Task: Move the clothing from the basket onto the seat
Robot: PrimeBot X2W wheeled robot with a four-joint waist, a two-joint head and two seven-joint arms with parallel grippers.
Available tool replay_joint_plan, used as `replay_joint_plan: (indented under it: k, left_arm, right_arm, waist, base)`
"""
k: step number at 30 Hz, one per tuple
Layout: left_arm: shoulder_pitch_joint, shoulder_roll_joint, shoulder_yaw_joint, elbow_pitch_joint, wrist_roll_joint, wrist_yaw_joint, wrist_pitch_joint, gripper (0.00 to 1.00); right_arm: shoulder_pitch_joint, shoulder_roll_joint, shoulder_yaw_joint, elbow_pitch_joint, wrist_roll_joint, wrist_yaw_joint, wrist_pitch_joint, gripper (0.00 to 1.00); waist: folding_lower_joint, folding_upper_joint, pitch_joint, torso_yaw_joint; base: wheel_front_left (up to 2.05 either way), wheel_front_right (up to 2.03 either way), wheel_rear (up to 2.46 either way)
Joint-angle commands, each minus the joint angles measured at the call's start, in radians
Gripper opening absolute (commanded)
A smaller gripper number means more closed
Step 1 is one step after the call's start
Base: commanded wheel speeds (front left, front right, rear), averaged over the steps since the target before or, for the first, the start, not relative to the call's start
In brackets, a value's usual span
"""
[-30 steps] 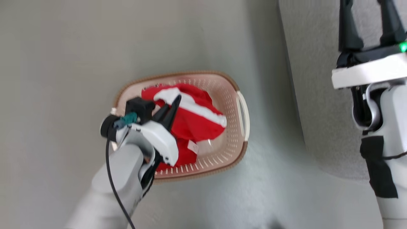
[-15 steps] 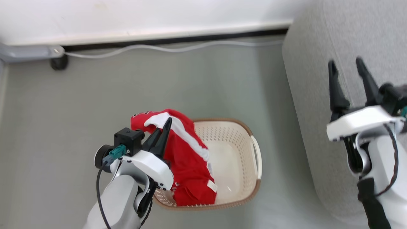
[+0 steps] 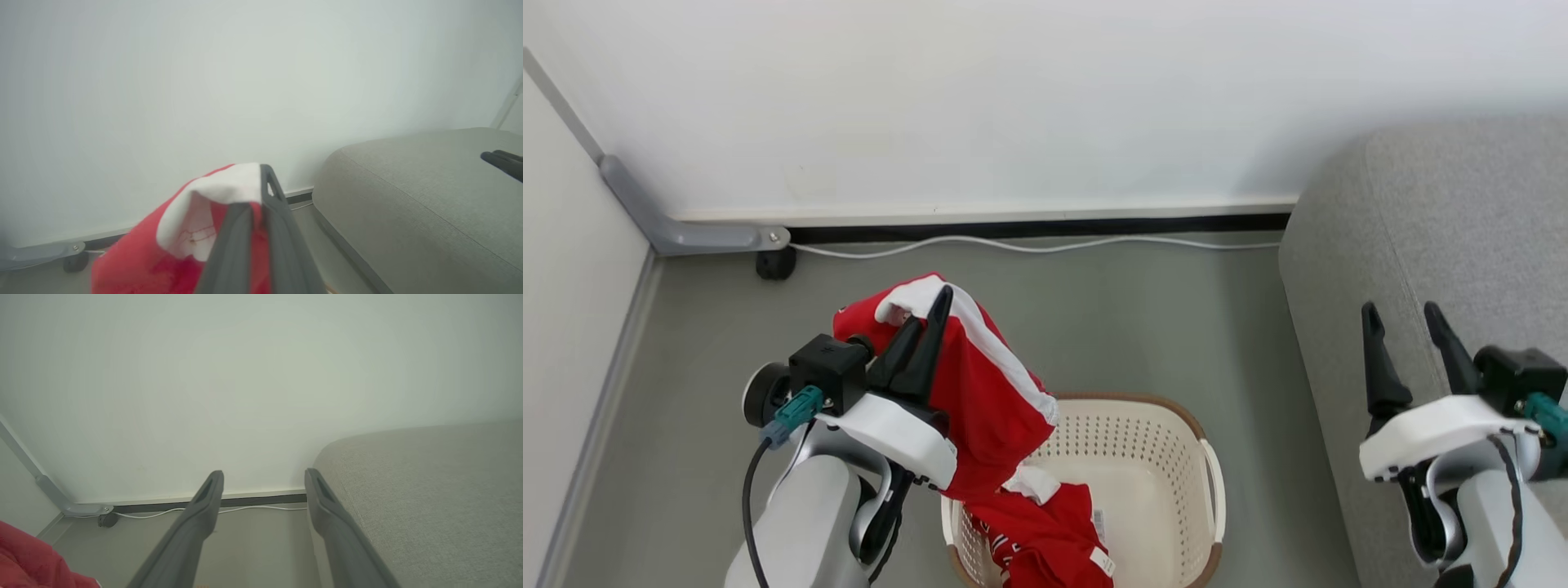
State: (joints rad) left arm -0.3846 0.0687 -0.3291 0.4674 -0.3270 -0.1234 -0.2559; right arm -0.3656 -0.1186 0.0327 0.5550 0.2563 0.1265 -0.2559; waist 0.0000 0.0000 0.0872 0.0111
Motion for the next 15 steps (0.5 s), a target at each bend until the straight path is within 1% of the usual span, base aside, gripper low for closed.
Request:
replay_joint_plan:
  k: [1,9,15]
  left_arm:
    - [-0.015,0.026,0.029,-0.044,0.017,-0.007,-0.006,0.00]
    - [-0.055,0.063,-0.009,-0.164,0.021,-0.007,-0.006,0.00]
    - [-0.083,0.073,-0.051,-0.276,0.006,-0.007,-0.006,0.00]
  right_arm:
    - [0.009,0.004,0.015,-0.018,0.008,0.004,-0.006,1.00]
    - [0.063,0.015,0.003,-0.002,0.002,0.004,-0.006,1.00]
    - [0.075,0.019,-0.001,0.002,-0.001,0.004,-0.006,1.00]
  waist:
    - [0.0000,0.0000,-0.028,0.016]
    - [0.0000,0.0000,-0.071,0.034]
    - [0.0000,0.0000,-0.079,0.043]
  base:
    - [0.00,0.00,0.00]
    - [0.00,0.00,0.00]
    - [0.00,0.00,0.00]
